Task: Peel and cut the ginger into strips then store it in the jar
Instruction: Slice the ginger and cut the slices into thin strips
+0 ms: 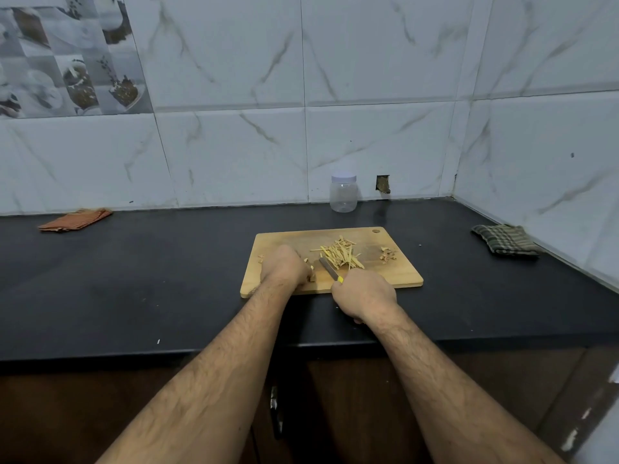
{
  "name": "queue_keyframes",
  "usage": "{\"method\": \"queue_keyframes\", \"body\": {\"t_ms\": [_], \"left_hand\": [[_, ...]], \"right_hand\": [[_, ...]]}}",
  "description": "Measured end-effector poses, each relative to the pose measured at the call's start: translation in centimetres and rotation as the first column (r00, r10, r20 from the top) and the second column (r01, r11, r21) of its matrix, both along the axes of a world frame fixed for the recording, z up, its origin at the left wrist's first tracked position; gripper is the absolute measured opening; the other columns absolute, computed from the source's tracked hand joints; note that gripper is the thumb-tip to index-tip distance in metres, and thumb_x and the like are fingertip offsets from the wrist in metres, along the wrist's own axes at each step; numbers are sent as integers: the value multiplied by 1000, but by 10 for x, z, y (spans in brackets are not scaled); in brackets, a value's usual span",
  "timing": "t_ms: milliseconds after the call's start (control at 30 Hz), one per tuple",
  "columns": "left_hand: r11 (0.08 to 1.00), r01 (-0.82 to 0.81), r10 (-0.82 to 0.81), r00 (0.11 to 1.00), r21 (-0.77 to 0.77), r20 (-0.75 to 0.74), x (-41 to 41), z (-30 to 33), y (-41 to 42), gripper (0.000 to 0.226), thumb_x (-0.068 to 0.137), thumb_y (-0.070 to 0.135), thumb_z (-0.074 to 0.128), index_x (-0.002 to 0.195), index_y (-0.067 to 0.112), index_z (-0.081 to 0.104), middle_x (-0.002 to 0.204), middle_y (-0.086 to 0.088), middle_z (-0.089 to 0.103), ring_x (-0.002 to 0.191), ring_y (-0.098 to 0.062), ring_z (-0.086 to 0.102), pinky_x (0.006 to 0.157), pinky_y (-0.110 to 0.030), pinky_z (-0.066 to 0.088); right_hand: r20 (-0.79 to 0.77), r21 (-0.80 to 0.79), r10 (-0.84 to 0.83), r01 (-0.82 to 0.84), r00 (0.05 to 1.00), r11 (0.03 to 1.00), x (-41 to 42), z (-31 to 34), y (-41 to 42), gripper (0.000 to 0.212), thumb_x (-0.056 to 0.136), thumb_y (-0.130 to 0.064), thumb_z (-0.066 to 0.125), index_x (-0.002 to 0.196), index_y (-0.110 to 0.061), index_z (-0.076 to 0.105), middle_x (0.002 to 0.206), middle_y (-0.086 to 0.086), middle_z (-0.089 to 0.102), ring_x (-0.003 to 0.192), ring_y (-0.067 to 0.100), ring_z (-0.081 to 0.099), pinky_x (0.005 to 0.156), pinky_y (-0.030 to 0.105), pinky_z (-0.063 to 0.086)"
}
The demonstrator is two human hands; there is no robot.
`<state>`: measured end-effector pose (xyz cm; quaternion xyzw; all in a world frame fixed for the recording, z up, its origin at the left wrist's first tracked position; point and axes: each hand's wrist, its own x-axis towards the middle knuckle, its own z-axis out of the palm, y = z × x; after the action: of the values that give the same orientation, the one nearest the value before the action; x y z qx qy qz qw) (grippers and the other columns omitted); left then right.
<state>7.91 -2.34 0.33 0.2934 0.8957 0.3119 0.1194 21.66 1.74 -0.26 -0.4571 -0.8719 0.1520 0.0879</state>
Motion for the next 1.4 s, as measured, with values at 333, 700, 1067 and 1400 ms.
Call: {"method": "queue_keyframes", "body": {"t_ms": [333, 700, 1067, 1400], "left_hand": [[999, 31, -29, 996, -25, 79, 3, 5, 8, 27, 90, 19, 67, 64, 17, 66, 61, 5, 65, 42, -6, 50, 51, -20, 43], [991, 109, -110, 994, 76, 14, -12, -12, -1, 10, 79, 29, 82, 85, 32, 74, 89, 13, 69, 89, -11, 63, 78, -28, 50], [992, 122, -122, 992, -25, -32, -15, -10, 4, 22, 80, 36, 80, 102, 34, 76, 105, 8, 72, 98, -15, 64, 85, -30, 53], [990, 139, -139, 990, -8, -19, -18, -12, 6, 18, 82, 31, 79, 99, 34, 77, 104, 10, 72, 98, -13, 63, 86, -30, 52]], "right_hand": [[-6, 32, -15, 15, 1000, 999, 3, 3, -5, 29, 99, -34, 43, 104, -14, 64, 93, 1, 58, 83, 22, 54, 68, 30, 42], [73, 41, 31, -34, 997, 999, -4, 11, -21, 29, 99, -23, 42, 114, -13, 65, 116, 5, 65, 87, 22, 52, 74, 32, 43], [94, 27, 31, -33, 995, 999, -6, 18, -29, 29, 100, -22, 44, 118, -12, 64, 119, 6, 65, 103, 24, 61, 77, 33, 44], [153, 28, 54, -59, 987, 998, -10, 19, -27, 28, 101, -23, 45, 119, -13, 64, 118, 5, 65, 103, 23, 61, 79, 34, 47]]}}
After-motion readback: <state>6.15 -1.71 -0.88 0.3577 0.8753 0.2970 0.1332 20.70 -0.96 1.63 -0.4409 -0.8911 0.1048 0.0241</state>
